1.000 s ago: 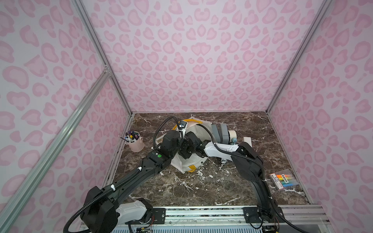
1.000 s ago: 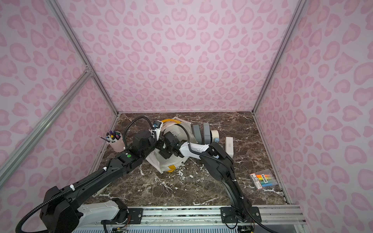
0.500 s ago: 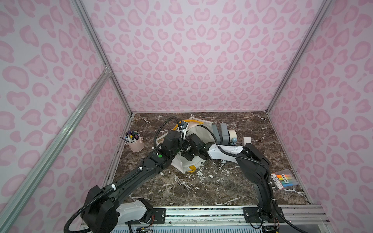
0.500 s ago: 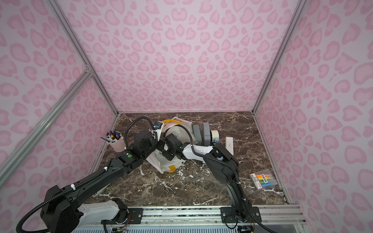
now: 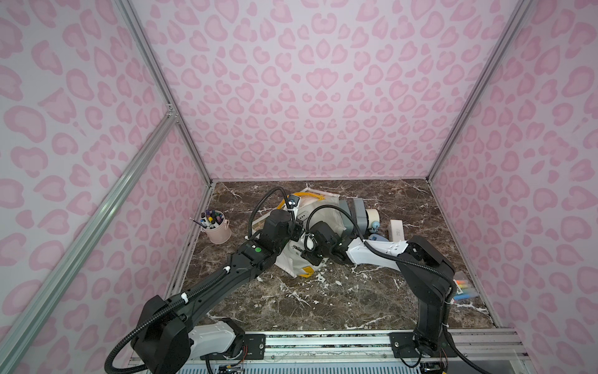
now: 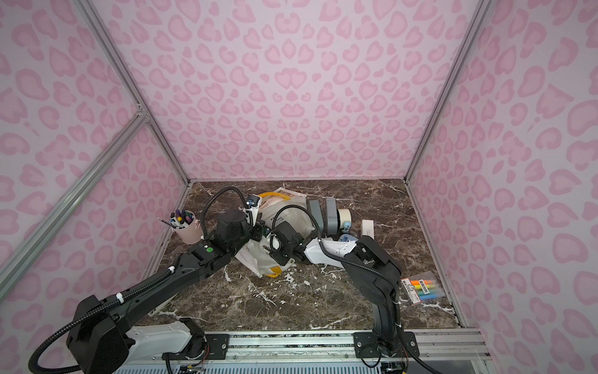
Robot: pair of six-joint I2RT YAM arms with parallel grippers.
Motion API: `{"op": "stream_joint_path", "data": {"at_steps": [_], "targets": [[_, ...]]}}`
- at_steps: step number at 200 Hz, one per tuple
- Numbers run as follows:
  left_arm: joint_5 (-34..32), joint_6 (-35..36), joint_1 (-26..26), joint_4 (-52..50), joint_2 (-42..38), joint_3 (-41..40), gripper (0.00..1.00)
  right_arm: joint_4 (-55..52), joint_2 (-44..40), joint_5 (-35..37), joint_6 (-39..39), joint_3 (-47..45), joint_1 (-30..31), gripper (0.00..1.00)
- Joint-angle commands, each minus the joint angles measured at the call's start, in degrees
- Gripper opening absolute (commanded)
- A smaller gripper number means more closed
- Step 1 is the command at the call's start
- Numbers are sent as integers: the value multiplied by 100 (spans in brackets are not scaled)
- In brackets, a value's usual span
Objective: Take the alarm clock out of the canvas bag
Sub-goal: Pick up the alarm from the canvas bag.
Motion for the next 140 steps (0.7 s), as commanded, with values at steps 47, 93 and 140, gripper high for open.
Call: {"op": "stream_joint_path", "data": {"at_steps": [47, 93, 140], "targets": [[-208, -76, -7, -86, 5, 53, 3, -7, -381, 242, 84, -425, 8, 46], [-305, -108, 3, -112, 39, 89, 3, 202, -676, 282, 325, -582, 10, 44], [-458, -178, -1, -130, 78, 114, 3, 315, -1064, 366, 397, -797, 3, 43]]}}
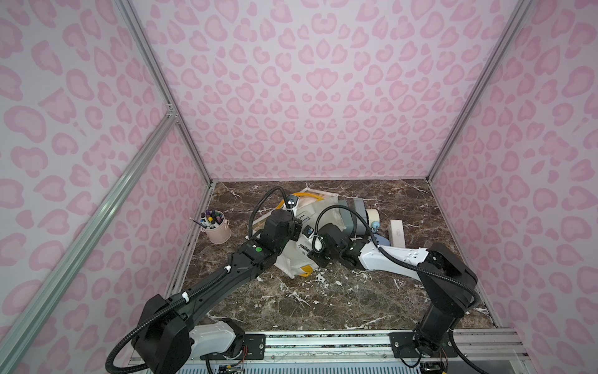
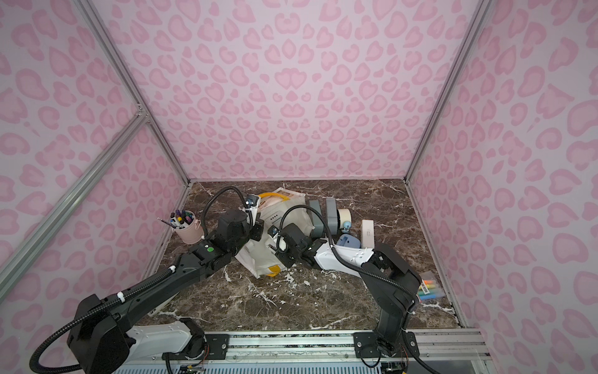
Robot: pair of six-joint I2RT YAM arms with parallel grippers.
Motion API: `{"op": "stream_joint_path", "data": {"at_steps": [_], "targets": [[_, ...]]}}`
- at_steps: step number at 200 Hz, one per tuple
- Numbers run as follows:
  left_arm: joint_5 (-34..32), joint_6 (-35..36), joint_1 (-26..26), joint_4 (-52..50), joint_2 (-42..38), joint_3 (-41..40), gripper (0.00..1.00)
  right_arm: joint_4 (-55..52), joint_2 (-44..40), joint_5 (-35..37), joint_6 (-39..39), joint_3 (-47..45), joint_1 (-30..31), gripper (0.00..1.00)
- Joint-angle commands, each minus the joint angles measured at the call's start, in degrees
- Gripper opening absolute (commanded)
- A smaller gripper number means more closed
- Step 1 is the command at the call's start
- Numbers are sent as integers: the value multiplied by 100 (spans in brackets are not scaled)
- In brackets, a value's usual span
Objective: Take the alarm clock out of the canvas bag
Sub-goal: Pick up the alarm from the canvas bag.
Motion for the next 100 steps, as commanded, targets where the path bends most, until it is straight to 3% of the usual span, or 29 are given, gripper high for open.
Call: {"op": "stream_joint_path", "data": {"at_steps": [1, 100], "targets": [[-229, -87, 0, -78, 32, 101, 3, 241, -147, 128, 96, -118, 2, 43], [-691, -203, -3, -257, 163, 231, 3, 356, -1084, 264, 188, -888, 4, 43]]}}
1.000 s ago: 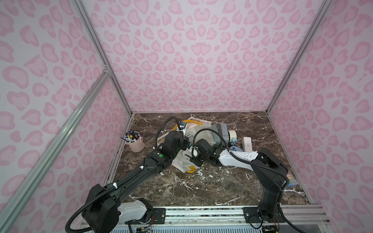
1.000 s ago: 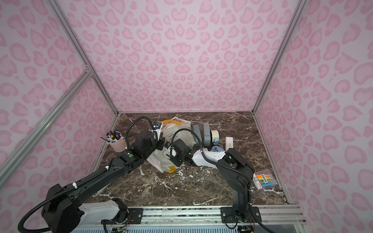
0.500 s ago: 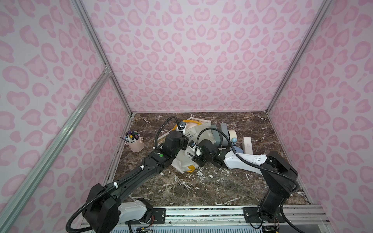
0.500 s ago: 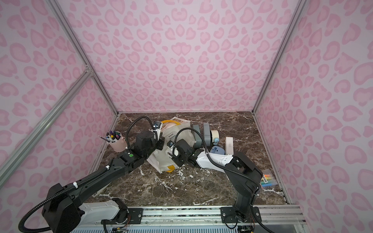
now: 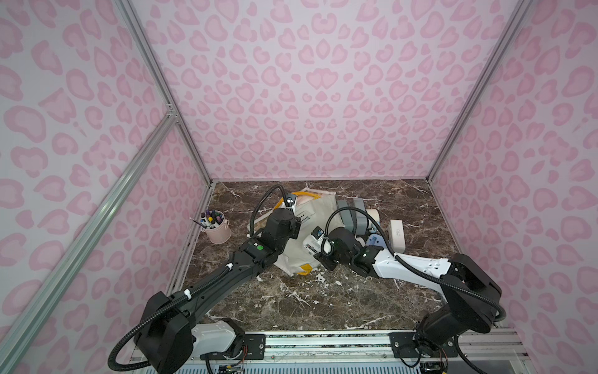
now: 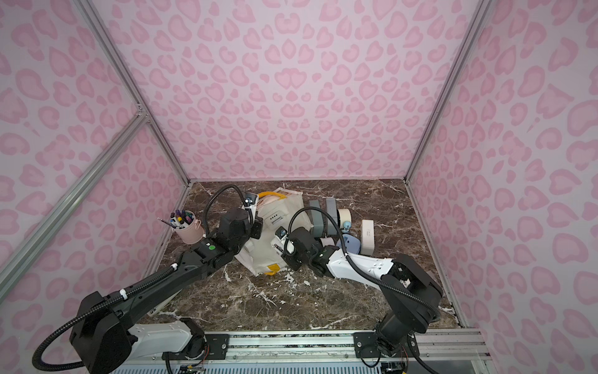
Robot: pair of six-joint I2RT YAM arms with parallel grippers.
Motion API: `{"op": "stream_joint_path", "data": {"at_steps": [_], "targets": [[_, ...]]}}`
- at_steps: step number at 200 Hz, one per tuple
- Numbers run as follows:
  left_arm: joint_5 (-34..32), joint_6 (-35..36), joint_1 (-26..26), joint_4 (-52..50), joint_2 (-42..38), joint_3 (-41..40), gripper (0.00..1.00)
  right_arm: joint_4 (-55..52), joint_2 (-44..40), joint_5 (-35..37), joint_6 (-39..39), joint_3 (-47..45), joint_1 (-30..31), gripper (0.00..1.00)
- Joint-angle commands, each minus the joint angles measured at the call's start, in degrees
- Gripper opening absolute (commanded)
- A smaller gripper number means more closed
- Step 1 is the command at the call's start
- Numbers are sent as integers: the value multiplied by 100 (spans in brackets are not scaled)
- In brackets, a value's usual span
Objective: Take the alarm clock out of the canvas bag
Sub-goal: Pick up the alarm from the canvas bag, then place the alarm at the center of the board.
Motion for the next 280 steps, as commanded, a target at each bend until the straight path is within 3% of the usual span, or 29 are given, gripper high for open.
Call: {"op": "stream_joint_path", "data": {"at_steps": [1, 155, 280], "targets": [[-259, -84, -3, -188, 36, 90, 3, 164, -135, 100, 81, -105, 5, 43], [-1084, 67, 14, -520, -34, 17, 3, -104, -1560, 548, 349, -1084, 14, 42], [-1221, -15, 269, -689, -656, -406, 3, -85, -1273, 902, 755, -1521, -135, 41]]}}
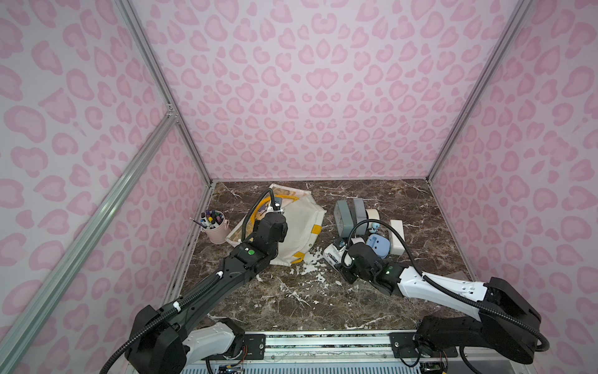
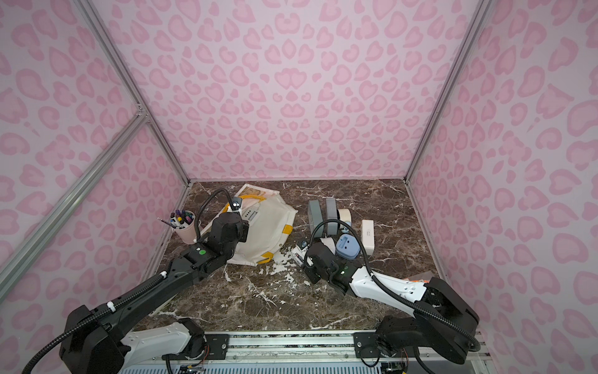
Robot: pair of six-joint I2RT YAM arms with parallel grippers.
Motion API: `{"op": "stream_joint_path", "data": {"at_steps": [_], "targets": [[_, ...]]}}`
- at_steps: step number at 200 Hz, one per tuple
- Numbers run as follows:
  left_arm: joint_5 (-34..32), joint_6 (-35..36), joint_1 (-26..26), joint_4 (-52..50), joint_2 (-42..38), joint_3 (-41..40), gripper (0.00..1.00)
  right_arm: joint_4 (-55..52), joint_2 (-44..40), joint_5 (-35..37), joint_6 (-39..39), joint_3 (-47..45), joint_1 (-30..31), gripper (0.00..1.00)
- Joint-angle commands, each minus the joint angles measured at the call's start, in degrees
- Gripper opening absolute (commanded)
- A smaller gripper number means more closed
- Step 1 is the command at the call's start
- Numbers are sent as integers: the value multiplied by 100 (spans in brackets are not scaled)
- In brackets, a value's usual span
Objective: Take the alarm clock out of the canvas bag
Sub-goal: Place the alarm at the center of the board.
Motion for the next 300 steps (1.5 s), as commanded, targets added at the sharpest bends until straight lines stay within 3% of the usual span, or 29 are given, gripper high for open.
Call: {"op": "stream_joint_path", "data": {"at_steps": [1, 101, 179, 232, 300], "targets": [[-98, -81, 22, -28, -75, -67, 3, 198, 155, 147, 168, -26, -54, 41], [323, -15, 10, 130, -292, -153, 3, 328, 946, 397, 402, 342, -186, 44], [635, 51, -19, 306, -345, -177, 3, 310, 1172, 392, 464, 453, -235, 67], [729, 106, -39, 436, -468, -247, 3, 222, 890, 565, 442, 458, -228, 76], [1047, 175, -48, 717, -565, -350, 3, 517, 337, 465, 429, 781, 58, 76]]}}
